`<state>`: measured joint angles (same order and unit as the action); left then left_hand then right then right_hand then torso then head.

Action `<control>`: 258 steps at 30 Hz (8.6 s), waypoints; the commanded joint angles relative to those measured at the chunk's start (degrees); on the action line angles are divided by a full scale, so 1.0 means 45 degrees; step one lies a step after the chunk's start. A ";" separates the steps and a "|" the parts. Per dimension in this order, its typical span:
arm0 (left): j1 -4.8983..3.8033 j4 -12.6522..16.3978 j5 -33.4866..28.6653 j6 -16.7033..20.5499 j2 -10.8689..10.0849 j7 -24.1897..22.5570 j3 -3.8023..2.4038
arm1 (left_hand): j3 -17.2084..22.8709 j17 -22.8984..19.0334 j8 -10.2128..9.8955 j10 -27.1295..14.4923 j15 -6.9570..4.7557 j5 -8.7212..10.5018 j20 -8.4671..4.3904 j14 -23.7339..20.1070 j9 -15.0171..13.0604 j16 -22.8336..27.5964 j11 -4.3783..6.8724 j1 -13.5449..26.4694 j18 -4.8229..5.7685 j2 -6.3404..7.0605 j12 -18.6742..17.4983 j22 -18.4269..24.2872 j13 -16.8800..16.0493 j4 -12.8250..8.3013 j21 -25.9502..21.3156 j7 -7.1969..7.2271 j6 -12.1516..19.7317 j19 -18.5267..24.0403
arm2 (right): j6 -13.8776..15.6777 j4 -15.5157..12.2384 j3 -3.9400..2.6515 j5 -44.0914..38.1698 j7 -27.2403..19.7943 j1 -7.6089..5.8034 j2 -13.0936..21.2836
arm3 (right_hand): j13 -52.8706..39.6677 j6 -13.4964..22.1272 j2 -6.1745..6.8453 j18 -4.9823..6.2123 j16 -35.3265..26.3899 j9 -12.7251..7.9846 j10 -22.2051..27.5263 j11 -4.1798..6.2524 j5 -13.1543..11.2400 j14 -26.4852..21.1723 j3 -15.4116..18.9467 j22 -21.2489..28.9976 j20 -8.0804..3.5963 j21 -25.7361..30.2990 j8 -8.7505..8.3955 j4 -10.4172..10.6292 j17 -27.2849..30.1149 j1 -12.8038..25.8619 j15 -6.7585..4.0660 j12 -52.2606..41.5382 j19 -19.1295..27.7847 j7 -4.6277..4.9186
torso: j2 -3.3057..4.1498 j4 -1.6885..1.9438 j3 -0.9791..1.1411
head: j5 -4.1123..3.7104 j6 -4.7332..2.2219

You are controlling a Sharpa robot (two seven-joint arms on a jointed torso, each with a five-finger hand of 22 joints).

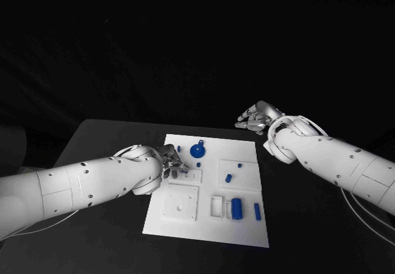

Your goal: Assemble the parts on the task board

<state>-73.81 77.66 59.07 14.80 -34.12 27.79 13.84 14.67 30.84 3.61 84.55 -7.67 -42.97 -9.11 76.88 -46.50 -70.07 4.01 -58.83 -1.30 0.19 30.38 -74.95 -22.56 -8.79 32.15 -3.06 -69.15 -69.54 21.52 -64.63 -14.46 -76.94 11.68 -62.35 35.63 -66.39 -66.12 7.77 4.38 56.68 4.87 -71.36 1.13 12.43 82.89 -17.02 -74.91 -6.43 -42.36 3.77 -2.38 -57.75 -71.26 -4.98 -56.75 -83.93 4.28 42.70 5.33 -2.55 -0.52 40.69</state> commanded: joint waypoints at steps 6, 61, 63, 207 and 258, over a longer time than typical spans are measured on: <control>0.0048 -0.0117 0.0273 -0.0474 0.0137 0.0044 -0.0009 | 0.1088 -0.0019 0.0036 0.0505 -0.0101 0.0033 0.0000 0.0010 -0.0465 -0.0020 0.0185 -0.0174 0.0092 -0.0035 0.0065 -0.0212 -0.0016 -0.1047 -0.0108 0.1022 -0.1411 -0.0087 | -0.0120 0.0021 -0.0008 0.0007 -0.0060 -0.0007 -0.0075 | 0.0039 -0.0001 -0.0017 -0.0022 -0.0058 -0.0021 0.0097 0.0009 0.0102 -0.0012 -0.0002 -0.1076 0.0061 0.0102 -0.0038 -0.0064 0.0002 0.0154 0.0013 0.0066 -0.0720 -0.0017 | 0.0000 0.0005 -0.0006 | 0.0005 0.0018; 0.0091 -0.0293 0.0466 -0.1323 0.0226 0.0307 -0.0018 | 0.1109 -0.0059 0.0046 0.0506 -0.0102 -0.0019 -0.0004 0.0009 -0.0421 -0.0093 0.0165 -0.0327 0.0099 -0.0004 0.0146 -0.0244 -0.0068 -0.1024 -0.0172 0.1006 -0.1415 -0.0118 | -0.0411 0.0289 -0.0008 0.0017 0.0018 -0.0007 -0.0202 | 0.0041 0.0003 -0.0042 -0.0019 -0.0050 -0.0022 0.0095 0.0008 0.0092 -0.0009 0.0010 -0.1080 0.0064 0.0090 -0.0033 -0.0070 -0.0012 0.0153 0.0014 0.0045 -0.0723 -0.0017 | 0.0022 0.0005 -0.0009 | -0.0013 0.0151; 0.0090 -0.0296 0.0398 -0.1361 0.0233 0.0315 -0.0019 | 0.1126 -0.0061 0.0043 0.0505 -0.0098 -0.0043 -0.0004 -0.0007 -0.0460 -0.0109 0.0156 -0.0326 0.0105 -0.0011 0.0150 -0.0247 -0.0073 -0.1044 -0.0162 0.1002 -0.1408 -0.0099 | -0.0417 0.0302 -0.0008 0.0017 0.0019 -0.0006 -0.0209 | 0.0041 0.0003 -0.0042 -0.0019 -0.0050 -0.0022 0.0095 0.0008 0.0092 -0.0009 0.0010 -0.1080 0.0064 0.0090 -0.0033 -0.0070 -0.0012 0.0153 0.0014 0.0045 -0.0723 -0.0017 | 0.0023 0.0006 -0.0007 | -0.0015 0.0157; -0.0645 -0.1578 -0.0521 -0.4450 0.1162 0.0680 -0.0041 | 0.1309 -0.0101 0.0043 0.0501 -0.0114 -0.0307 -0.0031 -0.0086 -0.0931 -0.0397 0.0198 -0.0233 0.0099 -0.0124 0.0247 -0.0248 -0.0300 -0.1436 0.0131 0.1003 -0.1378 0.0037 | -0.0688 0.0774 -0.0006 0.0017 0.0050 0.0051 -0.0560 | 0.0084 -0.0025 -0.0168 -0.0016 -0.0094 -0.0024 0.0117 0.0013 0.0058 -0.0009 -0.0008 -0.1069 0.0061 0.0142 -0.0033 -0.0305 -0.0017 0.0154 0.0011 0.0022 -0.0722 -0.0020 | 0.0012 0.0020 -0.0009 | -0.0080 0.0495; -0.0541 -0.2061 0.0118 -0.4733 0.1793 0.0892 -0.0028 | 0.1045 0.0043 0.0052 0.0500 -0.0114 0.0522 -0.0014 -0.0077 -0.1079 -0.0516 0.0180 -0.0288 0.0138 -0.0169 0.0438 -0.0226 -0.0448 -0.1010 0.0056 0.1080 -0.1548 0.0005 | -0.0617 0.0701 -0.0006 -0.0042 0.0026 0.0139 -0.0564 | 0.0102 -0.0027 -0.0176 -0.0018 -0.0110 -0.0024 0.0133 0.0013 0.0071 -0.0011 -0.0033 -0.1064 0.0061 0.0172 -0.0033 -0.0362 -0.0008 0.0155 0.0011 0.0045 -0.0719 -0.0019 | 0.0016 0.0018 -0.0006 | -0.0101 0.0585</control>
<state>-76.74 68.26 59.15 -6.21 -26.52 31.82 13.52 14.93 30.97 3.84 84.77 -7.84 -40.77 -9.30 76.42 -51.46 -72.07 3.78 -59.27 -1.28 0.28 32.04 -74.91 -24.49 -9.13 32.60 -3.07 -69.29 -69.72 19.12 -61.38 -14.46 -76.82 12.04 -61.77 33.15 -65.98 -66.12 7.30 4.38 56.46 4.85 -71.16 1.33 12.66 82.89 -17.09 -74.91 -6.43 -41.92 3.77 -3.72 -57.79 -70.80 -4.98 -56.75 -83.93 4.27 42.76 5.43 -2.57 -0.97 43.30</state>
